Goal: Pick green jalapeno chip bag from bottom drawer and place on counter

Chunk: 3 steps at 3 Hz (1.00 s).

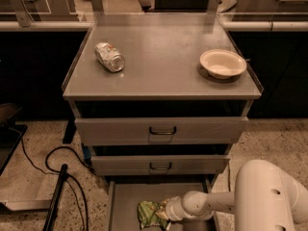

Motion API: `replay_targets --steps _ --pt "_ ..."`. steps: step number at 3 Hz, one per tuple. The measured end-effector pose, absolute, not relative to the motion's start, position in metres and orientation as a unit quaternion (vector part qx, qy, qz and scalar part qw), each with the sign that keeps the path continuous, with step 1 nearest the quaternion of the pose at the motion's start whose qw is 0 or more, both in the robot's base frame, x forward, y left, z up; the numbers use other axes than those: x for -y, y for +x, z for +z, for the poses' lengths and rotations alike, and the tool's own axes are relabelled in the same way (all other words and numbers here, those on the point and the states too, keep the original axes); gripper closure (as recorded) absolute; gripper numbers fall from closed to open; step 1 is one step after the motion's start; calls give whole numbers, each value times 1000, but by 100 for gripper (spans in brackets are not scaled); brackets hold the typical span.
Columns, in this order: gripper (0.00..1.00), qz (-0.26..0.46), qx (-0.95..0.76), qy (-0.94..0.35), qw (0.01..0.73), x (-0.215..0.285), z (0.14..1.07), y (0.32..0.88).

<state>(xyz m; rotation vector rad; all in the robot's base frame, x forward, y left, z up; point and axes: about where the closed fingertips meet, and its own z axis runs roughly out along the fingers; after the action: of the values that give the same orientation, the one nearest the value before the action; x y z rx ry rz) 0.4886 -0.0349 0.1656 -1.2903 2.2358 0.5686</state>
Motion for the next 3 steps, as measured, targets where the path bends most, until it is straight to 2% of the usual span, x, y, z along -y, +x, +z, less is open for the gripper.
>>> replay_targets --steps 2,3 --pt "100 183 -832 -464 244 60 229 477" --pt "100 149 -841 -459 247 73 279 468"
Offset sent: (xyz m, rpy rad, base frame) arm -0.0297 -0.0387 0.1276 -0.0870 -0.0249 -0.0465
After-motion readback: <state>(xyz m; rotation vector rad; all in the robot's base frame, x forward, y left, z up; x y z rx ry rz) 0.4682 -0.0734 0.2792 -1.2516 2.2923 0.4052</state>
